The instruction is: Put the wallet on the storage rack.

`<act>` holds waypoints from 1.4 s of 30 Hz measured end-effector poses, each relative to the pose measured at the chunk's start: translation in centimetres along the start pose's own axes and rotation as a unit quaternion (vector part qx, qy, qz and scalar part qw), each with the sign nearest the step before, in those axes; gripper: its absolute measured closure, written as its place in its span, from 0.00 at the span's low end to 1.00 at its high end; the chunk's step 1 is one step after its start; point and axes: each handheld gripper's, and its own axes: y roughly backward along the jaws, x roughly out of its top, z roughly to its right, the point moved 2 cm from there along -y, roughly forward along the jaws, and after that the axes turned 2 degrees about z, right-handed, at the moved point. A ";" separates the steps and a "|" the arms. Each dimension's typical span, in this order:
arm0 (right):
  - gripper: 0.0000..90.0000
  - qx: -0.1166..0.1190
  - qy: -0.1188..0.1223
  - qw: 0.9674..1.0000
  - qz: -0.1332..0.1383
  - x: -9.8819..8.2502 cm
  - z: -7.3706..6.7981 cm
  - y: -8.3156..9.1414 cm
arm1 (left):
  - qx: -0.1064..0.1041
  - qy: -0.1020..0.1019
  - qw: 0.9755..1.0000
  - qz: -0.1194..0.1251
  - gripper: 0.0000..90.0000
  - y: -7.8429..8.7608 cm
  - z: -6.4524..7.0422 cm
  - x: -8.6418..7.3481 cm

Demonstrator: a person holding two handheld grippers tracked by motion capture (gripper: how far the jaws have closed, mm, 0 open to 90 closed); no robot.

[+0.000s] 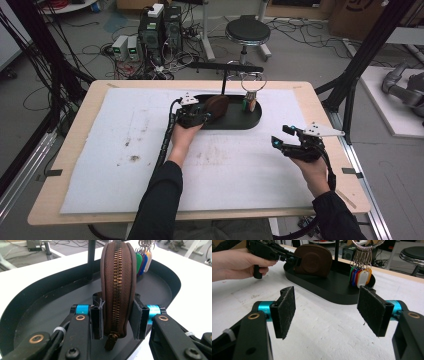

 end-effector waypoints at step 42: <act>0.35 0.005 -0.002 1.000 -0.002 0.0 -0.1 -0.1 | 0.089 -0.016 0.994 -0.067 0.35 1.0 -0.2 0.4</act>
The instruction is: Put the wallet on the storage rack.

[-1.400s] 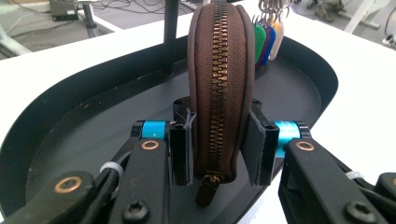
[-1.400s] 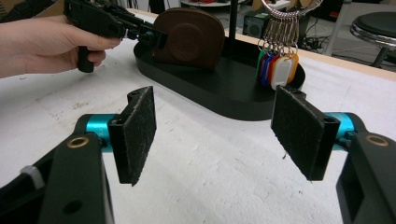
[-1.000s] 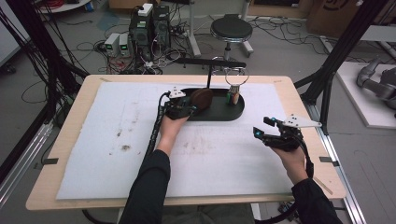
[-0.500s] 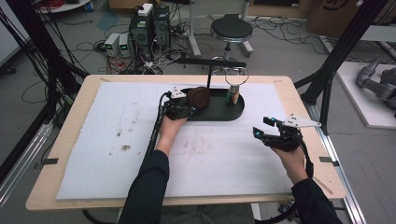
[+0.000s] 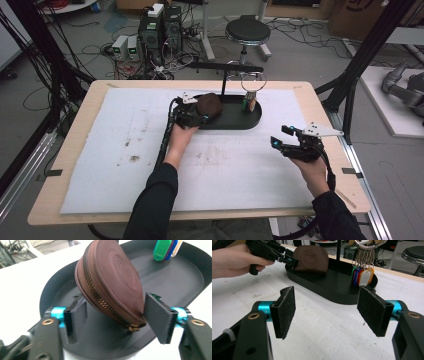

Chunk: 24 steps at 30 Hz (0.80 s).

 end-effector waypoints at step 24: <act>0.32 -0.010 -0.012 1.000 -0.003 -0.3 0.6 0.2 | -0.057 -0.057 0.995 0.050 0.31 10.3 2.3 -0.3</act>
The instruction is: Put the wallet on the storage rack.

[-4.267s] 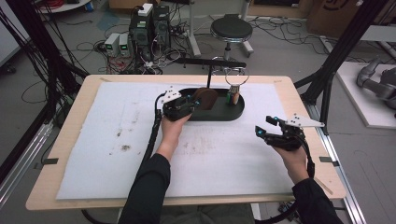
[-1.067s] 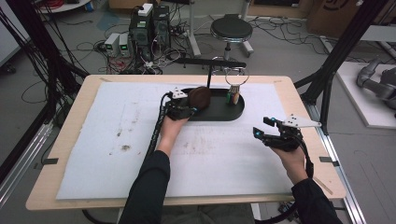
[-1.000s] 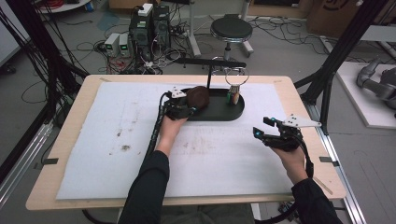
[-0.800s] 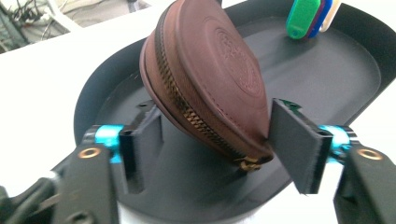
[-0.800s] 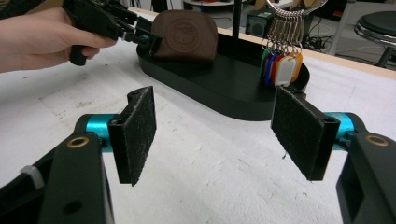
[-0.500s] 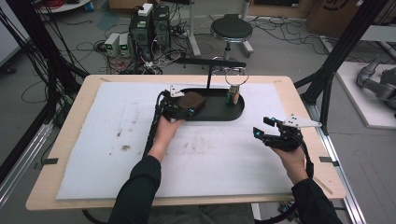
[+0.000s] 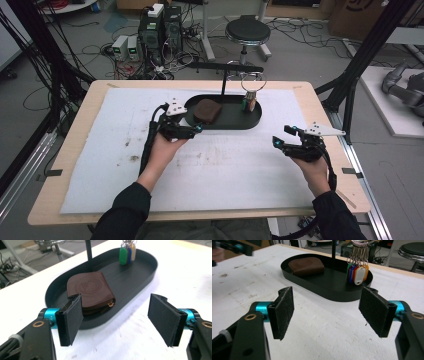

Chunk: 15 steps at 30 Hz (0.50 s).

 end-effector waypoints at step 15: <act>0.31 -0.015 -0.006 1.000 -0.002 -0.1 0.7 0.2 | 0.018 0.015 0.998 0.061 0.30 9.5 -1.6 -4.9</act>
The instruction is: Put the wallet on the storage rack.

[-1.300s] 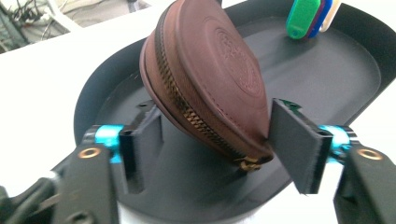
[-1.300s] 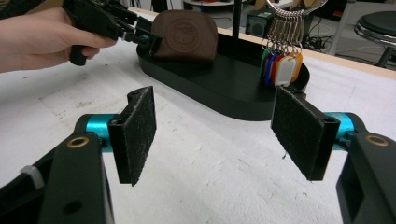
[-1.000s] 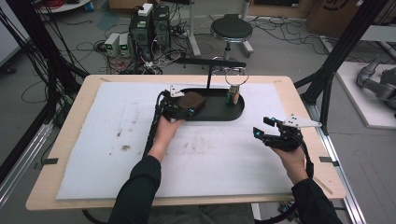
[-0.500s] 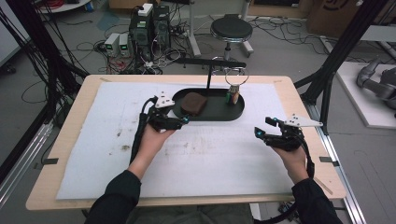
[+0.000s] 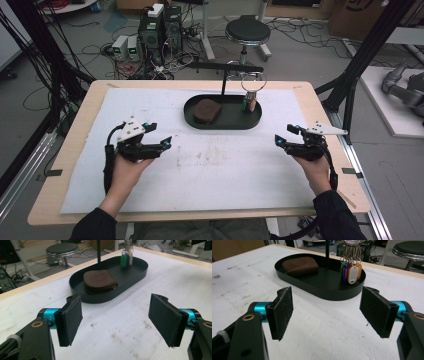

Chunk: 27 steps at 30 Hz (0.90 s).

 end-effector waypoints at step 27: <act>0.29 -0.009 0.005 1.000 -0.017 -0.5 0.5 0.0 | 0.034 0.026 0.999 0.014 0.30 1.8 -2.0 -2.4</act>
